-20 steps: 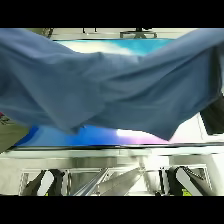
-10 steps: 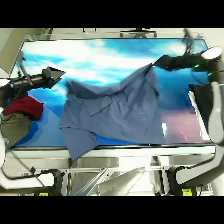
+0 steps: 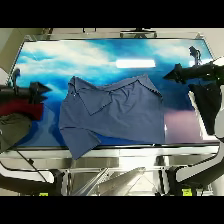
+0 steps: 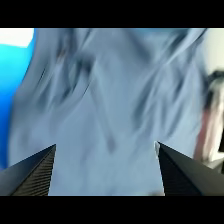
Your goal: Fold the shirts.
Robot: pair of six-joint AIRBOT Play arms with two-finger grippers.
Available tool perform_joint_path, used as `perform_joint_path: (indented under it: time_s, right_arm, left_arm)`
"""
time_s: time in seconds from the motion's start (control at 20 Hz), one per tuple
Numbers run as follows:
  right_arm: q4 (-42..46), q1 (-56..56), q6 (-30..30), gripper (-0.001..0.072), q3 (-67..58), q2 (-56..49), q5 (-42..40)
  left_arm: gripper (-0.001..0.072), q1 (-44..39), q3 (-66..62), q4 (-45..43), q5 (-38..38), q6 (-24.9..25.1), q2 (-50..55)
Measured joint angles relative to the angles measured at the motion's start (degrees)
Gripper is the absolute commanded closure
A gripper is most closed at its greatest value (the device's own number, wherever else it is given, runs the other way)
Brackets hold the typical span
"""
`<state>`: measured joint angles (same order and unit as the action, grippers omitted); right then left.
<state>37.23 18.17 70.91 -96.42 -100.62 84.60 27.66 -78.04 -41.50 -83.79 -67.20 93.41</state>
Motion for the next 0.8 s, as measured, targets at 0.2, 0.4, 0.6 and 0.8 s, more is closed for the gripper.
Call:
perform_joint_path:
  time_s: [0.2,0.4,0.6,0.8]
  right_arm:
    - [-0.9,0.9,-3.7,0.0701,12.1,8.2,5.0]
    - [-3.9,4.1,-9.2,0.0701,30.0,20.9,3.1]
    - [-5.5,7.2,-13.6,0.0701,42.8,31.9,0.6]
    - [-6.3,8.6,-15.0,0.0701,47.4,36.4,-0.6]
  left_arm:
    - [0.0013,0.9,16.6,-10.6,-0.6,-2.1,-8.3]
    - [0.0013,1.1,27.0,-16.8,4.1,-2.2,-12.6]
    - [0.0012,0.9,29.5,-18.1,8.2,0.2,-11.8]
    - [0.0013,-1.0,29.2,-11.9,7.7,6.1,-7.7]
